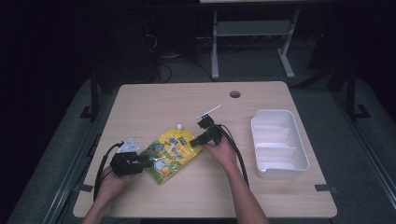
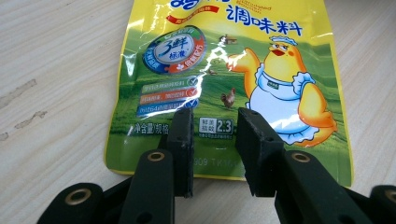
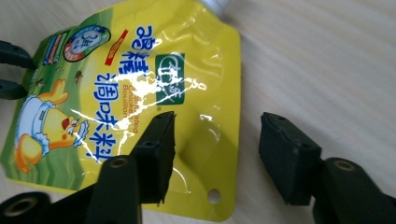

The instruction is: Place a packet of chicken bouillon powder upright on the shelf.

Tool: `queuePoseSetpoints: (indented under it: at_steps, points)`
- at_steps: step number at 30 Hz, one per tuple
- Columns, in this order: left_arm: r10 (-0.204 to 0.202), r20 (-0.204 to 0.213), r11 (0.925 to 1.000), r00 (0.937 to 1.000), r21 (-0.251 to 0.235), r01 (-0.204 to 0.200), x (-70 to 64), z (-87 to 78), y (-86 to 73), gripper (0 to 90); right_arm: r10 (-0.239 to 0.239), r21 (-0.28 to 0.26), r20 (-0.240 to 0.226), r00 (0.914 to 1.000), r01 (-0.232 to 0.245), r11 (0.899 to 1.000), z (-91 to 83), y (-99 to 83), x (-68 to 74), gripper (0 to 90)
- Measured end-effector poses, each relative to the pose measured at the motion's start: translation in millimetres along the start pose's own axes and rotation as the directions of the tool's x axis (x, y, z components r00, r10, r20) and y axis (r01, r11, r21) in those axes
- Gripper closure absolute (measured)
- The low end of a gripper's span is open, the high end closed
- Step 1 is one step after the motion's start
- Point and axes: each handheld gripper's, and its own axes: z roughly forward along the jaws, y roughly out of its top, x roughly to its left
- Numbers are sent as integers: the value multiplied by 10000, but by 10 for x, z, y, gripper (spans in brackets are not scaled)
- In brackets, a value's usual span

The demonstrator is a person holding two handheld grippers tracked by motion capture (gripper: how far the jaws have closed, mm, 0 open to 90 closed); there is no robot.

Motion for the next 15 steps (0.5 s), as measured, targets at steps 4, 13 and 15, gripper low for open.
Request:
queuePoseSetpoints:
  at_steps: [4,13,15]
  points:
    - [7,-67,10000,10000,18,-6,-9,3,3,680,151,-66,-529,9985,-155,9999,41,-34,2,526]
    - [-41,-113,9999,9999,106,43,-14,22,0,681,-50,-1053,-1254,9921,-83,9944,-145,-19,62,657]
    - [-16,-135,9999,9999,108,18,-16,25,1,680,-69,-1150,-1566,9876,-113,9933,-152,-17,89,659]
